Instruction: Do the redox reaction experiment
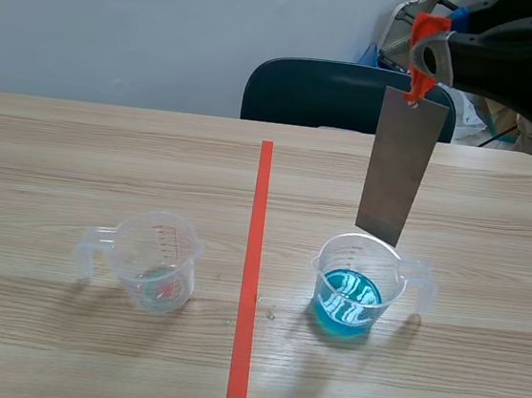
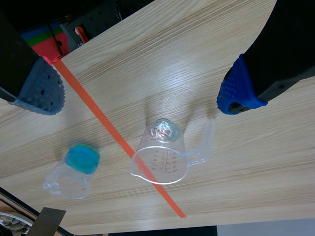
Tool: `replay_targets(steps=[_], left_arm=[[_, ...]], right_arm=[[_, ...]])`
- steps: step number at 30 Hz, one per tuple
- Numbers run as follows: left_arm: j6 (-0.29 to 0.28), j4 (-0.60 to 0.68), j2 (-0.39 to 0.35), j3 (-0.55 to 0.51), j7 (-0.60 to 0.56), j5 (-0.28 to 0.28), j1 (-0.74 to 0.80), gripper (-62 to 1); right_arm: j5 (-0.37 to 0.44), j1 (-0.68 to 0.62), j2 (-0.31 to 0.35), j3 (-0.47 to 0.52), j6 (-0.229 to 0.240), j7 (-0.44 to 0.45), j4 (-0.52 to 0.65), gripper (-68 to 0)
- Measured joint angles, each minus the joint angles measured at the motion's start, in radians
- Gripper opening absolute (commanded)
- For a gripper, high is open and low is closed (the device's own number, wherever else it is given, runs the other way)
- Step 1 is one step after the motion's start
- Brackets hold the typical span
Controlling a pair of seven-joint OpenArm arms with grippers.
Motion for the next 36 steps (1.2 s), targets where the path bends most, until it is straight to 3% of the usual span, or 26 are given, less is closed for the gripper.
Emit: replay_targets(steps=[36], left_arm=[[0.0, 0.0, 0.0, 0.0, 0.026, 0.0, 0.0, 1.4]], right_arm=[[0.0, 0.0, 0.0, 0.0, 0.0, 0.0, 0.0, -66.9]])
